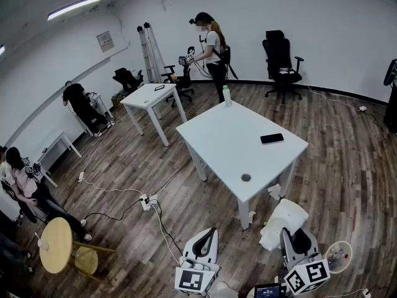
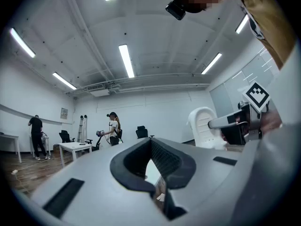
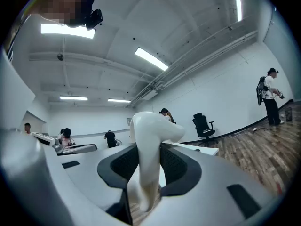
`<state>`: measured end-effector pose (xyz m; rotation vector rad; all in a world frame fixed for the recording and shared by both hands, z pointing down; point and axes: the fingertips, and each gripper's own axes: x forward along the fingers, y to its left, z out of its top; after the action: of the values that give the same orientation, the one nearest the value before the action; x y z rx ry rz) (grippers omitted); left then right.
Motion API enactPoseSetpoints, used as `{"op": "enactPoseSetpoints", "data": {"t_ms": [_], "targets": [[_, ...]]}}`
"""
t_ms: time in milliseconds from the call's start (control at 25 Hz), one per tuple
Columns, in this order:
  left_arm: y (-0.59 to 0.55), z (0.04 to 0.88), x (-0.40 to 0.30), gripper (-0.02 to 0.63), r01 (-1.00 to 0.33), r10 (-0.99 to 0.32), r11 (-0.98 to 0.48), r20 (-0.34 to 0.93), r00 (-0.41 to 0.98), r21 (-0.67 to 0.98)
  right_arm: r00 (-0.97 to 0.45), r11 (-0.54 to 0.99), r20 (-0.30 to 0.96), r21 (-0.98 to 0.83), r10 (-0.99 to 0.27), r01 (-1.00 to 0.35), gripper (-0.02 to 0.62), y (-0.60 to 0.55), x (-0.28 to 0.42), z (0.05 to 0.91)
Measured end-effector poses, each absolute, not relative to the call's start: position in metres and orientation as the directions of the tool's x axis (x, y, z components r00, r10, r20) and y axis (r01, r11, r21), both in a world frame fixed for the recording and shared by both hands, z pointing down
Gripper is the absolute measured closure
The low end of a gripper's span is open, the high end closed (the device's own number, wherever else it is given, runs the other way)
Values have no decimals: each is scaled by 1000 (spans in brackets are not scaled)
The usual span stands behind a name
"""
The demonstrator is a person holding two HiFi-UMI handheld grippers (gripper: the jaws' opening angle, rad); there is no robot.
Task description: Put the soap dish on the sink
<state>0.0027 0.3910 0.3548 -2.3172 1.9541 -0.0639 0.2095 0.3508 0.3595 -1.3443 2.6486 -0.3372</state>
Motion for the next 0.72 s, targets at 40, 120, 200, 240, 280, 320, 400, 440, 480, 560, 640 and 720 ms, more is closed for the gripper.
{"op": "enactPoseSetpoints", "data": {"t_ms": [40, 120, 200, 240, 280, 320, 400, 440, 480, 560, 640, 720], "targets": [[390, 355, 3, 600, -979, -984, -169, -37, 174, -110, -585, 571, -34, -269, -810, -775, 451, 351, 209, 360], [389, 356, 3, 600, -979, -983, -174, -33, 178, -108, -582, 568, -32, -272, -812, -777, 451, 350, 208, 361], [385, 357, 2, 600, -978, -983, -179, -27, 183, -111, -578, 564, -31, -271, -815, -780, 451, 347, 207, 362], [380, 357, 0, 600, -977, -983, -180, -26, 184, -111, -577, 562, -32, -270, -816, -782, 451, 343, 206, 362], [375, 357, -2, 600, -978, -983, -180, -29, 184, -104, -575, 561, -33, -268, -818, -783, 451, 339, 204, 362], [369, 357, -4, 600, -979, -982, -181, -35, 185, -95, -573, 560, -33, -268, -819, -784, 451, 335, 202, 361], [357, 358, -7, 600, -978, -980, -191, -39, 194, -84, -570, 555, -30, -271, -821, -786, 451, 328, 199, 360], [351, 359, -8, 600, -977, -979, -196, -39, 200, -81, -567, 553, -30, -271, -823, -788, 451, 325, 199, 358], [345, 360, -10, 600, -976, -978, -202, -40, 205, -79, -564, 550, -30, -269, -826, -791, 451, 320, 198, 357], [333, 361, -13, 600, -974, -976, -211, -42, 215, -77, -552, 539, -30, -267, -833, -799, 451, 309, 196, 356], [322, 363, -19, 600, -972, -973, -221, -42, 225, -73, -542, 529, -29, -269, -840, -805, 451, 298, 190, 357], [309, 363, -27, 600, -970, -971, -233, -43, 236, -65, -538, 526, -34, -275, -842, -805, 451, 288, 181, 354]]}}
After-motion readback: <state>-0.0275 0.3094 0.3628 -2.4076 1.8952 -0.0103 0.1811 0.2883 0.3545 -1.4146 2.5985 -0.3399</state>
